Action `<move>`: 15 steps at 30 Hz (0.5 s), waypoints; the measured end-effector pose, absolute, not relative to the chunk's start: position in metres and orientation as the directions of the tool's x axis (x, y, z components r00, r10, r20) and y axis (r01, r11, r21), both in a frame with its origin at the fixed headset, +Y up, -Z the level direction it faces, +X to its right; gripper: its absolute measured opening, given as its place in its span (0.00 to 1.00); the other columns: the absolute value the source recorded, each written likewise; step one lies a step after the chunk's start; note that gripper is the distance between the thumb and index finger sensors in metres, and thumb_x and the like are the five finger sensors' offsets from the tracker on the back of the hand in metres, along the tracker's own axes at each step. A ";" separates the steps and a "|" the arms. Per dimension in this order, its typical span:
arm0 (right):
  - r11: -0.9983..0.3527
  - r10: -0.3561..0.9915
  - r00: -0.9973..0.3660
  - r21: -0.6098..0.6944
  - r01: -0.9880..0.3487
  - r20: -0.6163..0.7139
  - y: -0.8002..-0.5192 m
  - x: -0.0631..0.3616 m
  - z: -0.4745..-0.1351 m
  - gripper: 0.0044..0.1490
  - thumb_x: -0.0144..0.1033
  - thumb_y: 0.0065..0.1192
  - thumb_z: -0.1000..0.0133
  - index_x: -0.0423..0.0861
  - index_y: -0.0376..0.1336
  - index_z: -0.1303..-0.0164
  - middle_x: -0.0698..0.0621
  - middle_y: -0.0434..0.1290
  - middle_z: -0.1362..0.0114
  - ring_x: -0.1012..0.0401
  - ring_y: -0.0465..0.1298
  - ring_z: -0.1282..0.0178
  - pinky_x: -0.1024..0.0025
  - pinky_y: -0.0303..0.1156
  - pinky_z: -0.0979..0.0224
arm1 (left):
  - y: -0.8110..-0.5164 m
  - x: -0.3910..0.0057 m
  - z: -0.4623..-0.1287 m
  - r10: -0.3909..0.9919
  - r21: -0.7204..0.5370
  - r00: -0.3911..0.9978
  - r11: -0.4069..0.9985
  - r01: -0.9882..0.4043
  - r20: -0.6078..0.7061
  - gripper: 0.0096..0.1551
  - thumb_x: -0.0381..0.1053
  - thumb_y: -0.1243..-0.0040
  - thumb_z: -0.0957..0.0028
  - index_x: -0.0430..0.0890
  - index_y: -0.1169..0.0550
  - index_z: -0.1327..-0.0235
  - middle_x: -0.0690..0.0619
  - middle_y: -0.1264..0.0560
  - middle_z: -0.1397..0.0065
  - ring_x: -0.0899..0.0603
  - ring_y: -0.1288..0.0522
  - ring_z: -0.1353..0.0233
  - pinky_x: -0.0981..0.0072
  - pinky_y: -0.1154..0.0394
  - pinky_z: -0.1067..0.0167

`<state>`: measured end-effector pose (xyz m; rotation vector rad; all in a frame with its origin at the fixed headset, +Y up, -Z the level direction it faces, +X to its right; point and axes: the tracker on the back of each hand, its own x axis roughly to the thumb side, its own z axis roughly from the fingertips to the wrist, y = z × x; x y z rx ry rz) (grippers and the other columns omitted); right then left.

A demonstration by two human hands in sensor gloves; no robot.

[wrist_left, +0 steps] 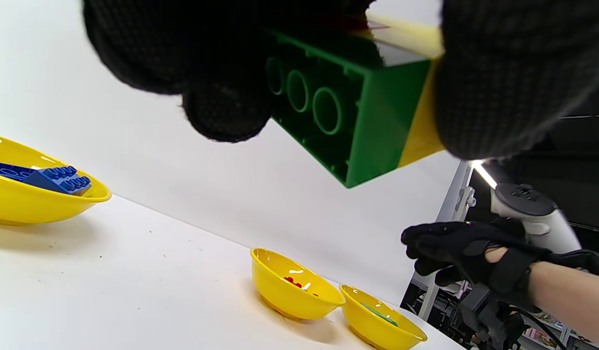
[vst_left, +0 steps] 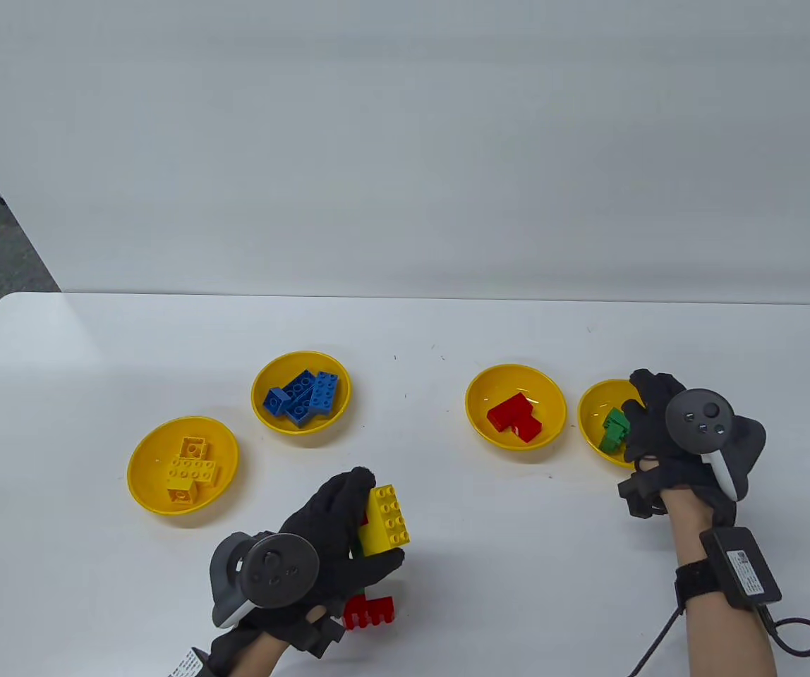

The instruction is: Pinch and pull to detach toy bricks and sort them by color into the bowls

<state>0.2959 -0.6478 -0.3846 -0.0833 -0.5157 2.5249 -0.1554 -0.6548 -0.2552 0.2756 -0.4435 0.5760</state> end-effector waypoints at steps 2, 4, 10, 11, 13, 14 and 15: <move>-0.702 0.618 -0.770 -0.332 -0.631 0.158 -0.638 0.281 -0.368 0.35 0.37 0.66 0.53 0.40 0.69 0.35 0.32 0.71 0.29 0.36 0.77 0.39 0.32 0.71 0.42 | -0.654 -0.154 -0.254 0.480 0.117 0.733 0.793 -0.597 0.482 0.61 0.70 0.21 0.63 0.49 0.37 0.20 0.40 0.30 0.22 0.32 0.20 0.35 0.38 0.22 0.44; -0.564 0.748 -0.606 -0.222 -0.796 0.272 -0.633 0.258 -0.349 0.36 0.37 0.66 0.53 0.39 0.68 0.34 0.31 0.72 0.30 0.36 0.77 0.40 0.32 0.71 0.43 | -0.654 -0.155 -0.254 0.551 0.078 0.682 0.748 -0.659 0.480 0.61 0.71 0.21 0.63 0.51 0.37 0.20 0.40 0.32 0.21 0.29 0.25 0.29 0.35 0.25 0.38; -0.315 0.886 -0.214 0.194 -0.929 0.412 -0.639 0.173 -0.298 0.40 0.39 0.67 0.53 0.38 0.64 0.30 0.32 0.70 0.29 0.37 0.77 0.39 0.32 0.71 0.42 | -0.674 -0.159 -0.267 0.938 -0.391 0.052 0.193 -0.900 0.342 0.60 0.72 0.22 0.61 0.56 0.37 0.18 0.39 0.41 0.15 0.25 0.43 0.18 0.27 0.38 0.29; -0.276 0.908 -0.154 0.278 -0.920 0.390 -0.646 0.157 -0.291 0.41 0.41 0.67 0.53 0.38 0.63 0.29 0.32 0.70 0.29 0.37 0.77 0.39 0.32 0.71 0.42 | -0.678 -0.157 -0.269 0.950 -0.476 -0.081 0.076 -0.876 0.301 0.60 0.72 0.21 0.61 0.58 0.37 0.17 0.40 0.44 0.14 0.25 0.48 0.17 0.25 0.42 0.27; -0.145 0.957 -0.010 0.445 -0.884 0.290 -0.661 0.132 -0.283 0.45 0.42 0.67 0.53 0.36 0.60 0.27 0.30 0.68 0.28 0.36 0.76 0.39 0.32 0.70 0.42 | -0.681 -0.151 -0.270 0.953 -0.596 -0.188 -0.009 -0.803 0.239 0.59 0.73 0.21 0.62 0.61 0.37 0.17 0.38 0.52 0.12 0.25 0.59 0.15 0.22 0.51 0.25; -0.033 0.970 0.097 0.518 -0.855 0.222 -0.670 0.122 -0.280 0.46 0.42 0.67 0.53 0.36 0.58 0.26 0.30 0.67 0.27 0.36 0.76 0.38 0.31 0.70 0.42 | -0.681 -0.149 -0.270 0.955 -0.640 -0.175 0.020 -0.768 0.240 0.59 0.74 0.21 0.62 0.63 0.37 0.17 0.38 0.57 0.11 0.25 0.64 0.15 0.22 0.55 0.25; 0.012 0.972 0.136 0.538 -0.843 0.192 -0.673 0.118 -0.279 0.47 0.42 0.67 0.53 0.35 0.57 0.25 0.30 0.66 0.27 0.36 0.76 0.38 0.31 0.70 0.42 | -0.681 -0.148 -0.270 0.953 -0.656 -0.164 0.045 -0.753 0.254 0.59 0.75 0.22 0.63 0.65 0.37 0.17 0.38 0.59 0.11 0.25 0.65 0.15 0.21 0.56 0.25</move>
